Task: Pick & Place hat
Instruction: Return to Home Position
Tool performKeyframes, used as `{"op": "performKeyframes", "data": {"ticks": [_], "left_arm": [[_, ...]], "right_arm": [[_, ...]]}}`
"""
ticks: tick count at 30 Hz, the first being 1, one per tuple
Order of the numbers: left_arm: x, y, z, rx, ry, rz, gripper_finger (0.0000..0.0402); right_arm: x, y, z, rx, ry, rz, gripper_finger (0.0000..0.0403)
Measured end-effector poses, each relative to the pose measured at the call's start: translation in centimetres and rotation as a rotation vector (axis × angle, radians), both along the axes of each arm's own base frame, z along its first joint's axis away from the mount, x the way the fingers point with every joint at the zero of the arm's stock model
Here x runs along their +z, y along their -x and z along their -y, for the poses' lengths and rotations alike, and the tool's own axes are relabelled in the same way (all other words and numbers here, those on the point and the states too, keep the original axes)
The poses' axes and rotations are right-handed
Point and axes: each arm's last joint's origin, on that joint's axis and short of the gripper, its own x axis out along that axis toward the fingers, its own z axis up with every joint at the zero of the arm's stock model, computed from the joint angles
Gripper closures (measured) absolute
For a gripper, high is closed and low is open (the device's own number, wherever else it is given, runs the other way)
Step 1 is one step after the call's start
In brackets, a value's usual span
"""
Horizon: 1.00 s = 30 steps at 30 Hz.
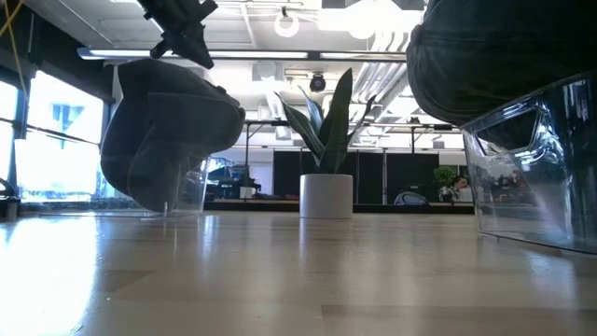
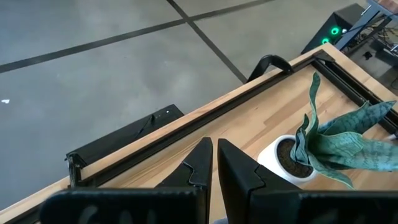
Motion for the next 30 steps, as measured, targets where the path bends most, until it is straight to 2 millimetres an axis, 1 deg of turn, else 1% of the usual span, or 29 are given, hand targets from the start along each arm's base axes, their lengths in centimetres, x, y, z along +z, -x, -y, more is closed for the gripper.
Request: {"op": "performKeyframes", "data": {"ticks": [4,9,11,15,17,19,24,28,30], "left_arm": [[-0.1,0.0,0.0,0.001,0.006,-0.004,0.0380],[-0.1,0.0,0.0,0.003,0.008,-0.002,0.0380],[-0.1,0.0,0.0,0.003,0.008,-0.002,0.0380],[-0.1,0.0,0.0,0.003,0.008,-0.002,0.0380],[-0.1,0.0,0.0,0.003,0.008,-0.001,0.0380],[0.0,0.0,0.0,0.000,0.009,0.001,0.0380],[-0.1,0.0,0.1,-0.002,0.012,-0.001,0.0380],[-0.1,0.0,0.1,-0.003,0.013,-0.004,0.0380],[-0.1,0.0,0.1,-0.005,0.012,-0.005,0.0380]], "right_arm": [[-2.3,-0.3,-0.2,0.028,-0.023,0.033,0.0402],[-4.4,-0.5,-0.6,0.029,-0.033,0.044,0.0402],[-5.3,-0.6,-0.7,0.005,-0.085,0.038,0.0403],[-8.2,-0.7,-1.2,0.013,-0.124,0.040,0.0403],[-9.6,-0.7,-1.4,0.013,-0.141,0.083,0.0403],[-9.8,-0.5,-1.7,0.002,-0.146,0.074,0.0403],[-10.2,-0.2,-2.1,0.005,-0.041,0.059,0.0403],[-11.0,-0.3,-2.2,0.006,0.054,-0.021,0.0403],[-11.7,-0.4,-2.2,0.005,0.088,-0.092,0.0403]]}}
